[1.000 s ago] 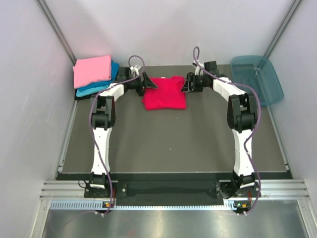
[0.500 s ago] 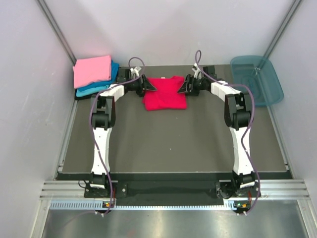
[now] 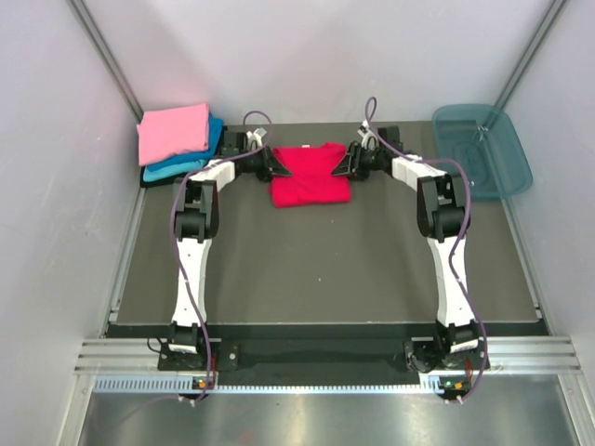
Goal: Fold and stack the t-shirts
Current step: Fold the tshirt, then neatly place the folded tshirt to the corner
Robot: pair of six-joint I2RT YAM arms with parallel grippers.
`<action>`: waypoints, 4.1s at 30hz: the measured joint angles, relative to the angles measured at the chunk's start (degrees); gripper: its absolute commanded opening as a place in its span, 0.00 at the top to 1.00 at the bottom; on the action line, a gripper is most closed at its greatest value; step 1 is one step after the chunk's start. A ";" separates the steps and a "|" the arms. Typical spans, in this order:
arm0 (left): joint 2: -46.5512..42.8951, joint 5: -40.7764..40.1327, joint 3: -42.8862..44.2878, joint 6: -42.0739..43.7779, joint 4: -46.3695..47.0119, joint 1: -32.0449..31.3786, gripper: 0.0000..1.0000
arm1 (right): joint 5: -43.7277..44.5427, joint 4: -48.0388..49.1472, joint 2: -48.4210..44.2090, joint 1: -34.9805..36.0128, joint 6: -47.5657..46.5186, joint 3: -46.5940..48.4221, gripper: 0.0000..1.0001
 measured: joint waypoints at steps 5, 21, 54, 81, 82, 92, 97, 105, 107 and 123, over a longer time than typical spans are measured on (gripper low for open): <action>0.63 0.00 1.68 0.59 -1.51 -0.04 1.00 | 0.42 0.02 0.74 0.92 -0.11 1.46 0.57; -1.18 -5.38 5.57 14.34 -14.62 1.33 1.00 | 2.32 -3.23 -3.15 -0.09 -3.61 -1.51 0.38; -10.84 -35.93 20.81 46.51 -38.66 5.60 1.00 | 0.52 -3.45 -8.66 -6.78 -3.13 -10.73 0.41; -10.84 -55.08 29.29 55.91 -34.91 5.60 1.00 | -0.20 -1.42 -10.29 -7.06 -1.75 -14.14 0.41; -10.84 -55.45 29.53 56.11 -34.86 5.60 1.00 | -0.20 -1.42 -10.29 -7.06 -1.77 -14.14 0.41; -11.28 -59.30 30.38 58.31 -32.96 5.60 1.00 | -0.22 -0.83 -10.60 -7.06 -1.75 -14.78 0.41; -12.66 -60.70 30.88 59.14 -31.98 5.51 1.00 | -0.17 -0.74 -10.93 -7.06 -1.75 -14.78 0.41; -14.56 -62.82 31.58 60.17 -30.32 5.57 1.00 | -0.17 -0.61 -11.04 -7.06 -1.75 -14.78 0.41; -14.69 -63.21 31.78 60.37 -30.01 5.62 1.00 | -0.15 -0.63 -11.04 -7.04 -1.75 -14.78 0.41; -16.17 -64.57 32.11 62.27 -28.04 5.62 1.00 | 0.28 -0.61 -11.04 -6.62 -1.77 -14.78 0.41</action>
